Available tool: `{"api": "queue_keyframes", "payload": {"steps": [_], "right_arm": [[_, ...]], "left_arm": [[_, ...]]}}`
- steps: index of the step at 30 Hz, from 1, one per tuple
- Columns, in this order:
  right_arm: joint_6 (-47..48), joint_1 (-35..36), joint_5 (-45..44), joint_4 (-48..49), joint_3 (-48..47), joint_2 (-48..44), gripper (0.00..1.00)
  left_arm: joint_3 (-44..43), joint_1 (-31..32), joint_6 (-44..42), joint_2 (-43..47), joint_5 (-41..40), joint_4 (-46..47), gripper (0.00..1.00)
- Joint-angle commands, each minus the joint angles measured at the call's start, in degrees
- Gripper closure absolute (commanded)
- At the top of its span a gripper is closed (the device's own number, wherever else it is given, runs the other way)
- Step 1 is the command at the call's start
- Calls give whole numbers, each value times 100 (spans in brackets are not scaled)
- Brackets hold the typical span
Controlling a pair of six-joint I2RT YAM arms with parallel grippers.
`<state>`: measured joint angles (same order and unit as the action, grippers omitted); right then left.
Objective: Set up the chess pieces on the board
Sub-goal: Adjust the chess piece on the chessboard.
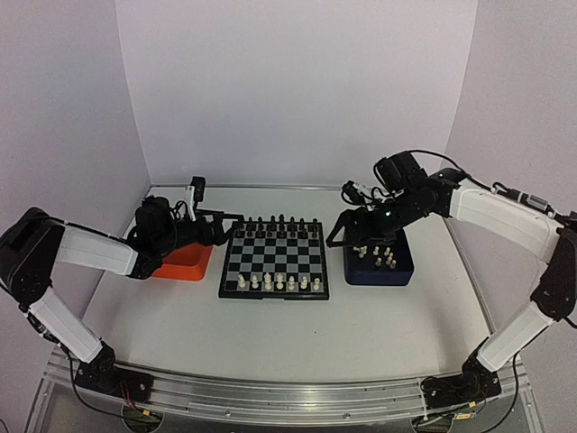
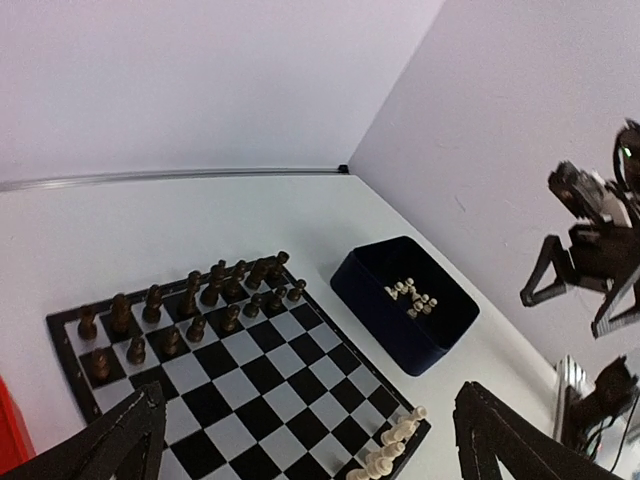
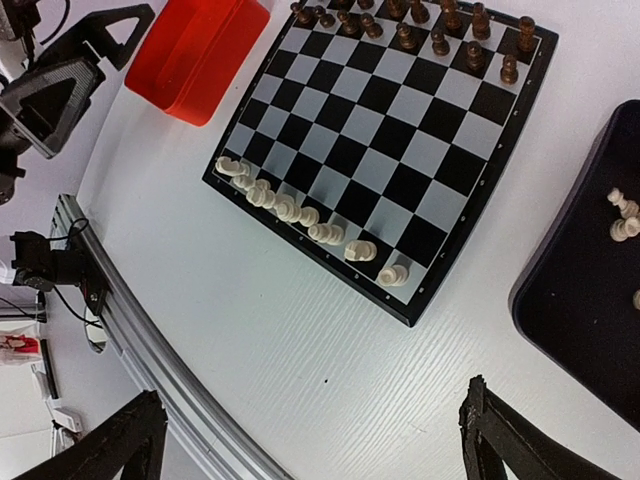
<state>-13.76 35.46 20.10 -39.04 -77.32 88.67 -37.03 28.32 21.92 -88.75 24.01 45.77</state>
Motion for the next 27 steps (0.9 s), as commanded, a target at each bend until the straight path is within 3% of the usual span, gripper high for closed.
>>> {"api": "queue_keyframes", "payload": {"steps": [1, 7, 13, 16, 21, 27], "right_arm": [[319, -23, -349, 45, 33, -241, 2], [382, -273, 43, 46, -66, 19, 2], [176, -535, 599, 48, -137, 258, 2], [132, -601, 745, 42, -121, 249, 2], [154, -658, 711, 43, -30, 145, 2], [160, -732, 685, 37, 29, 125, 2]], "left_arm": [[-20, -6, 916, 1020, -1286, -2569, 0], [-220, 386, 1070, 1344, -1954, -4257, 0], [-1067, 1162, 1102, 249, -3080, -5567, 0], [-1065, 1174, 1327, 32, -3135, -5477, 0], [-712, 1175, 1499, 395, -3187, -4929, 0], [-912, 1172, 1602, 219, -3484, -5617, 0]]}}
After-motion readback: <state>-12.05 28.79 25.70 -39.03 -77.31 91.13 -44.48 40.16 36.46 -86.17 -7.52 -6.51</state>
